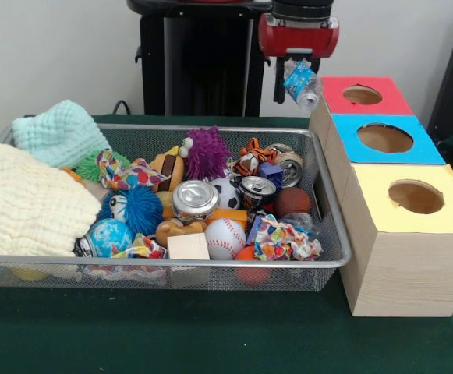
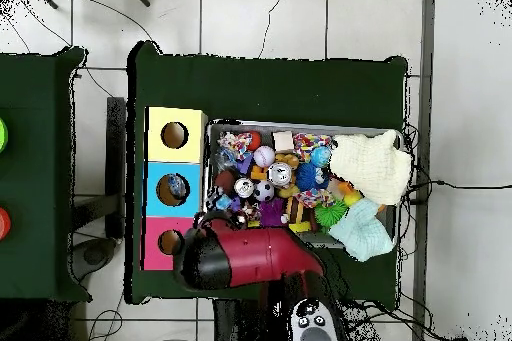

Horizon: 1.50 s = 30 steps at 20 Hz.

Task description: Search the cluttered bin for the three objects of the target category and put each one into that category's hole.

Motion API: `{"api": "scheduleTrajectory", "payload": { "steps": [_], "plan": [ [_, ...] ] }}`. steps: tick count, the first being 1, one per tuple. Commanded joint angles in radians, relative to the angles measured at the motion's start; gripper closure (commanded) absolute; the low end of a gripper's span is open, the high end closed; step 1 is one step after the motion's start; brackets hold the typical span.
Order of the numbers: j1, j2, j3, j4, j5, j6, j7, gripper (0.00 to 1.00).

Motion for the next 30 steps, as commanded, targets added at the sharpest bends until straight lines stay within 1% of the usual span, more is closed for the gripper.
{"api": "scheduleTrajectory", "payload": {
  "steps": [1,3,5,12,16,22,25,28,30],
  "plan": [
    [0.087,0.057,-0.076,0.007,0.101,-0.014,0.308,1.00],
    [0.135,0.091,-0.101,-0.015,0.127,-0.033,0.327,1.00],
    [0.168,0.118,-0.121,-0.028,0.151,-0.054,0.335,1.00],
    [0.235,0.190,-0.167,-0.052,0.211,-0.114,0.343,1.00],
    [0.264,0.228,-0.179,-0.061,0.240,-0.152,0.350,1.00],
    [0.288,0.235,-0.192,-0.070,0.279,-0.148,0.338,1.00],
    [0.317,0.245,-0.208,-0.086,0.305,-0.141,0.341,1.00],
    [0.357,0.247,-0.234,-0.115,0.327,-0.096,0.338,1.00],
    [0.367,0.239,-0.239,-0.136,0.336,-0.052,0.321,1.00]
  ]
}}
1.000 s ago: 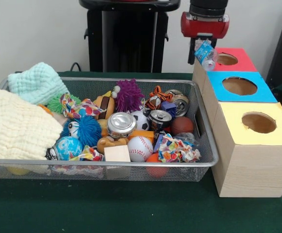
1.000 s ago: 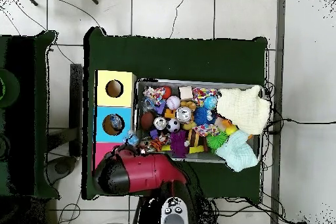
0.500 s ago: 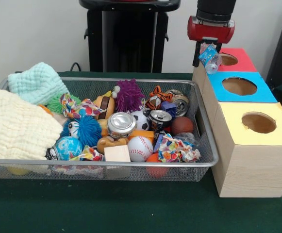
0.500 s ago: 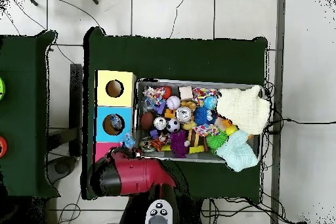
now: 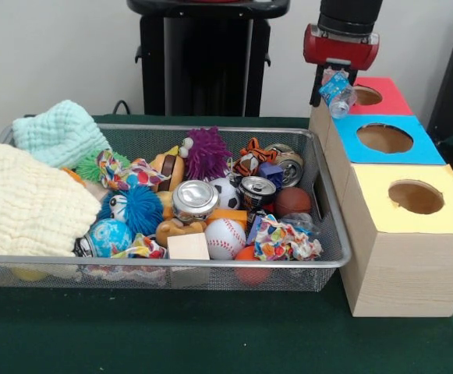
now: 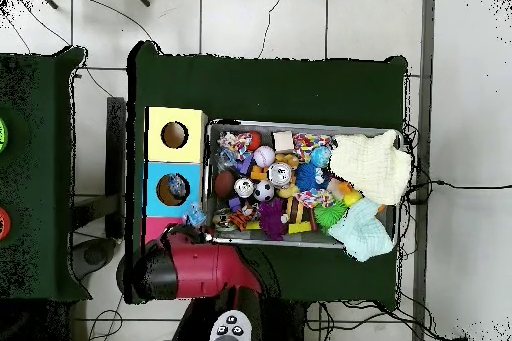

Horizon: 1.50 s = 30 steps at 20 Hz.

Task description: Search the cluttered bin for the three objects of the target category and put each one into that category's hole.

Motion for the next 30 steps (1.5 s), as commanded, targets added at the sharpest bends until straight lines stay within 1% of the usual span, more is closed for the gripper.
{"api": "scheduleTrajectory", "payload": {
  "steps": [1,6,14,18,23,26,30],
  "plan": [
    [0.029,0.107,0.008,-0.122,0.078,0.012,0.227,1.00],
    [0.028,0.085,0.009,-0.128,0.099,0.051,0.205,1.00],
    [0.013,0.018,0.011,-0.115,0.105,0.125,0.173,1.00],
    [0.015,-0.015,-0.009,-0.121,0.098,0.184,0.157,1.00],
    [0.030,-0.051,-0.041,-0.132,0.086,0.261,0.164,1.00],
    [0.027,-0.054,-0.037,-0.134,0.085,0.268,0.166,1.00],
    [0.020,-0.038,-0.022,-0.137,0.089,0.245,0.172,1.00]
  ]
}}
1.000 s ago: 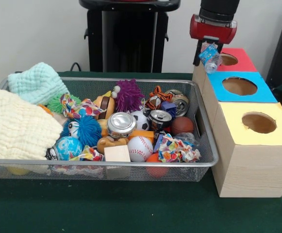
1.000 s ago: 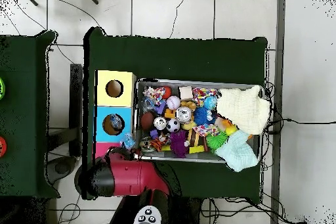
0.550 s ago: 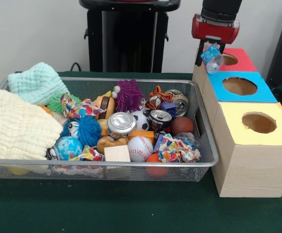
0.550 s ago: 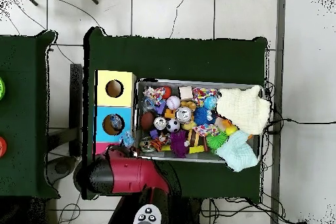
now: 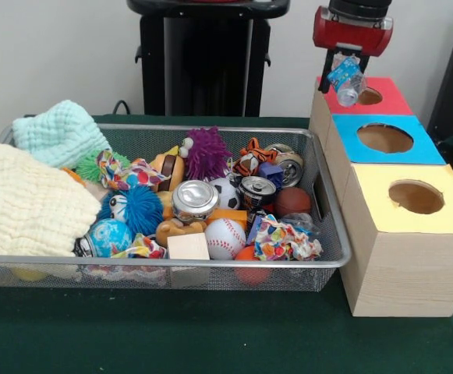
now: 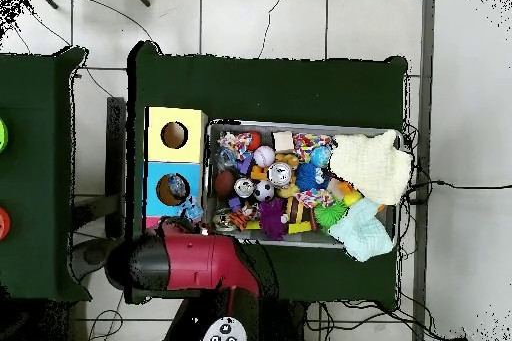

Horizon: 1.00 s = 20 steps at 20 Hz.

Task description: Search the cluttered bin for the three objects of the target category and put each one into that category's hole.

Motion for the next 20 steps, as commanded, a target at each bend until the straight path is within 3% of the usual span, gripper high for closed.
{"api": "scheduleTrajectory", "payload": {
  "steps": [1,8,20],
  "plan": [
    [-0.007,0.013,0.018,-0.072,0.036,0.071,0.180,1.00],
    [0.000,0.092,0.034,-0.096,0.046,-0.019,0.205,1.00],
    [-0.017,0.133,0.044,-0.121,0.039,-0.049,0.183,1.00]
  ]
}}
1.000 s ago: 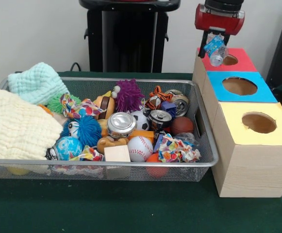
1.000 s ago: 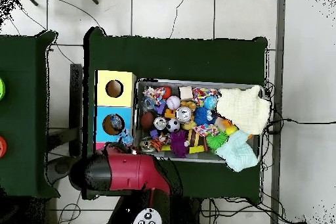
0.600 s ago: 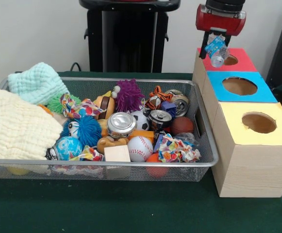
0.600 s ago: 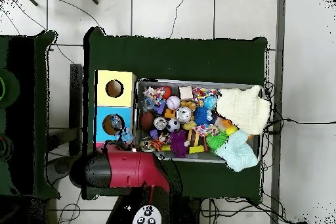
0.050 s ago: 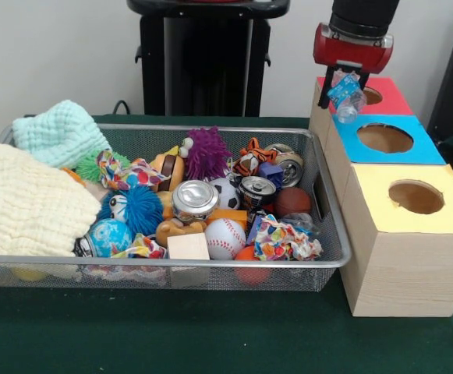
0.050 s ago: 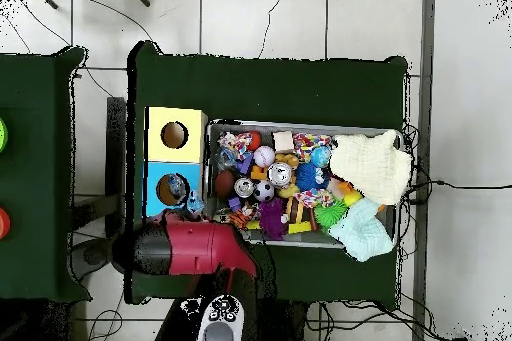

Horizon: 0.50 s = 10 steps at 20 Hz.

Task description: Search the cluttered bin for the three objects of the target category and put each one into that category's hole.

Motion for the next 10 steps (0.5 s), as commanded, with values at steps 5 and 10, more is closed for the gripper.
{"api": "scheduleTrajectory", "payload": {
  "steps": [5,10],
  "plan": [
    [-0.007,0.065,0.038,-0.093,0.039,-0.024,0.188,1.00],
    [-0.001,0.049,0.035,-0.095,0.046,-0.005,0.195,1.00]
  ]
}}
